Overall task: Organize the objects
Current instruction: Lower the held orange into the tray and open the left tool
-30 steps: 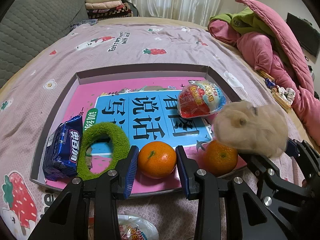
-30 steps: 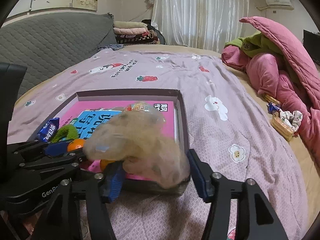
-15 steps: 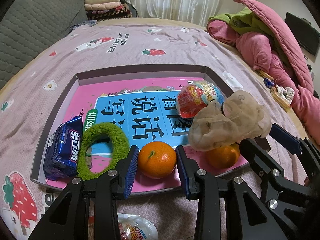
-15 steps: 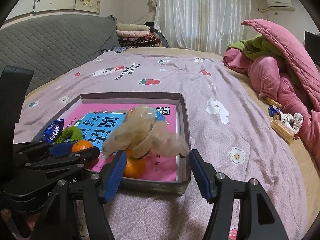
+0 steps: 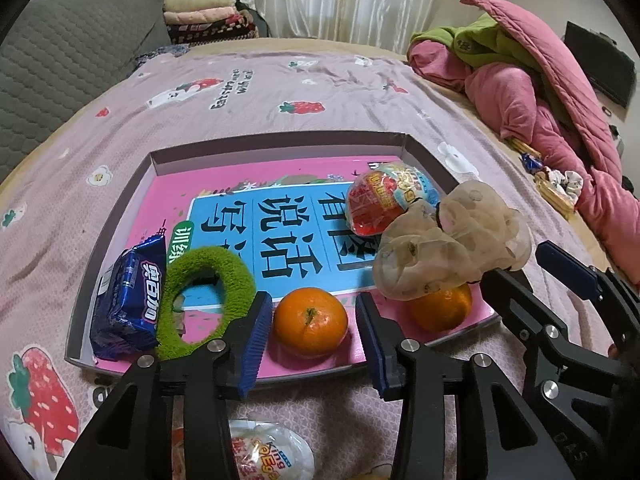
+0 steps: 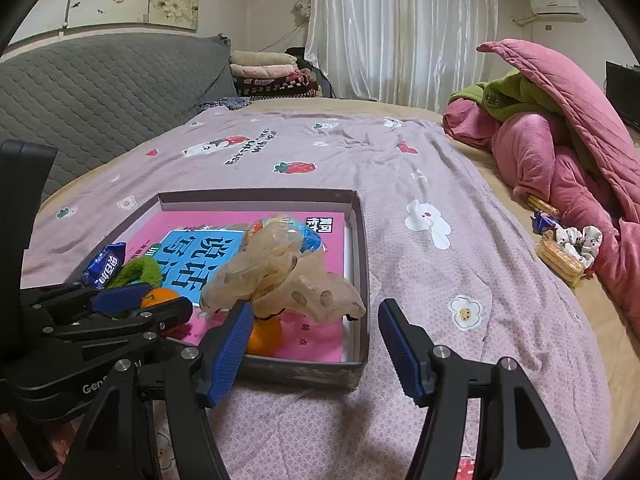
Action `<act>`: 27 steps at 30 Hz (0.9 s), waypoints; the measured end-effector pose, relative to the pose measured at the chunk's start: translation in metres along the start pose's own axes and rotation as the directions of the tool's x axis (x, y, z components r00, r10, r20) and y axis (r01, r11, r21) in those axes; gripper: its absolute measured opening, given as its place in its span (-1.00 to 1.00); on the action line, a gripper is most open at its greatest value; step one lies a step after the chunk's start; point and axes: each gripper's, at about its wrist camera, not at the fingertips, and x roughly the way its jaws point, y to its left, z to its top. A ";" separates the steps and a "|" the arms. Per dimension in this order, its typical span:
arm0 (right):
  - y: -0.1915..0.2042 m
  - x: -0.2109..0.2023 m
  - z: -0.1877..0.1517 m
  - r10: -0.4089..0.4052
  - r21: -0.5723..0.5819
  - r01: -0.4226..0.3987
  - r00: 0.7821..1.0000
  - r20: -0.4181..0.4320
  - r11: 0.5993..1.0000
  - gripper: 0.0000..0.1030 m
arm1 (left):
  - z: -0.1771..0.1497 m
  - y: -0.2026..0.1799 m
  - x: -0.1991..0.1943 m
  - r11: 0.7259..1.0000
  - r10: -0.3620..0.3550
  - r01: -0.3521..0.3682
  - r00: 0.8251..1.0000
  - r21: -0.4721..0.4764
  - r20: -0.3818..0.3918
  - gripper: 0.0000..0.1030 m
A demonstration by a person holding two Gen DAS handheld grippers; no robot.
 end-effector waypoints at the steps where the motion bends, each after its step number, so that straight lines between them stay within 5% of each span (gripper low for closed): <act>1: 0.000 0.000 0.000 0.001 0.000 -0.001 1.000 0.000 1.000 0.25 | 0.000 -0.001 -0.001 1.000 0.001 -0.001 1.000 0.003 0.002 -0.13; 27: 0.003 -0.004 0.001 0.011 -0.014 -0.011 1.000 0.021 1.000 0.26 | 0.000 0.004 -0.022 1.000 -0.010 0.010 0.999 0.007 0.045 0.08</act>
